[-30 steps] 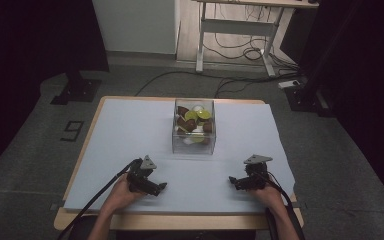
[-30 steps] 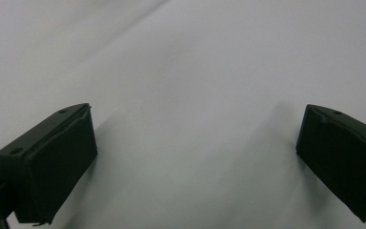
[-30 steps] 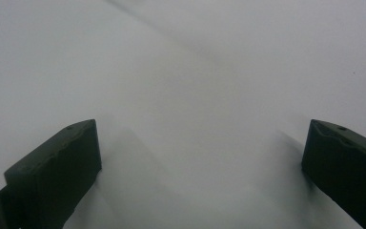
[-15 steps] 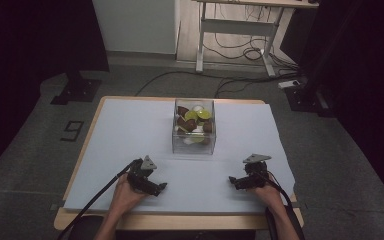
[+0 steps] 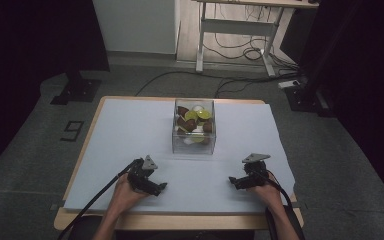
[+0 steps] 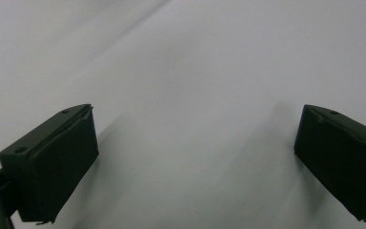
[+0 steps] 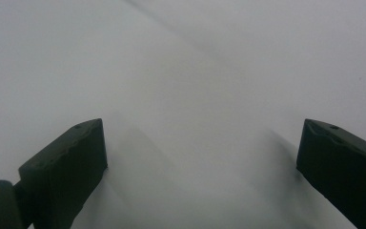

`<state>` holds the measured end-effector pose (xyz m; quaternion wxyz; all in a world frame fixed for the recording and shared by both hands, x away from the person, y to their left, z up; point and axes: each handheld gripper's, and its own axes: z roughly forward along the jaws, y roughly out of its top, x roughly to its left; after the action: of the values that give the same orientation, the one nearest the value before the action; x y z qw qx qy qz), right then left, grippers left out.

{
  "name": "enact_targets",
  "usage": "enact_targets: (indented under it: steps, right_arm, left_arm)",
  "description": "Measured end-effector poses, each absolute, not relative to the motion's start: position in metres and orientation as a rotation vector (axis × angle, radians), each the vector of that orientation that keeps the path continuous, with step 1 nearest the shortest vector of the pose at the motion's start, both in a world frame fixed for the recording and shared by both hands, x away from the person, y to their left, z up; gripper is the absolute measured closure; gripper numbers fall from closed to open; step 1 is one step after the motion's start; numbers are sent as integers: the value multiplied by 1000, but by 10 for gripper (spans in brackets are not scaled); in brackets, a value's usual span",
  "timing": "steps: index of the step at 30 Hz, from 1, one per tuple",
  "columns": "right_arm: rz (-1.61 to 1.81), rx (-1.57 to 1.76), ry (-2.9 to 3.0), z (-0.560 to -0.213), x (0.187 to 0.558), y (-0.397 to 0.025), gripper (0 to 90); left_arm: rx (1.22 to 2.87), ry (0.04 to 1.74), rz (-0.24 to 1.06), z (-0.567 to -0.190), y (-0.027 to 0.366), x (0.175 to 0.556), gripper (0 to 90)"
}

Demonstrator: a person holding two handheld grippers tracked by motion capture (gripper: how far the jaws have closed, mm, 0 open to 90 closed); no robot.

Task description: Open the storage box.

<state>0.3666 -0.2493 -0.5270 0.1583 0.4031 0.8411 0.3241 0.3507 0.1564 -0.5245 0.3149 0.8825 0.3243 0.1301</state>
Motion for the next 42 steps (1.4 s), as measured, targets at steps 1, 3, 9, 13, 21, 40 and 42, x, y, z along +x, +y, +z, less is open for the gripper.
enact_targets:
  steps: [1, 3, 9, 13, 21, 40, 42]
  right_arm:
    - [927, 1153, 2405, -527, 367, -249, 29]
    - [938, 1146, 2407, -526, 366, -249, 29]
    - [943, 1124, 2413, -519, 364, -247, 26]
    - [950, 1106, 2413, -514, 364, -245, 25]
    - [996, 1104, 2417, -506, 362, -241, 31]
    - [1109, 1040, 2428, -486, 364, -224, 28]
    - [1107, 1040, 2435, -484, 365, -222, 24]
  left_arm:
    - [2325, 857, 346, -524, 156, 351, 7]
    - [2325, 859, 342, -523, 156, 351, 11]
    - [2263, 846, 296, -516, 157, 351, 27]
    - [2250, 823, 287, -510, 156, 351, 34]
    - [2236, 782, 275, -502, 151, 352, 88]
    - [2214, 728, 279, -481, 137, 368, 150]
    - [2197, 732, 271, -478, 137, 370, 151]
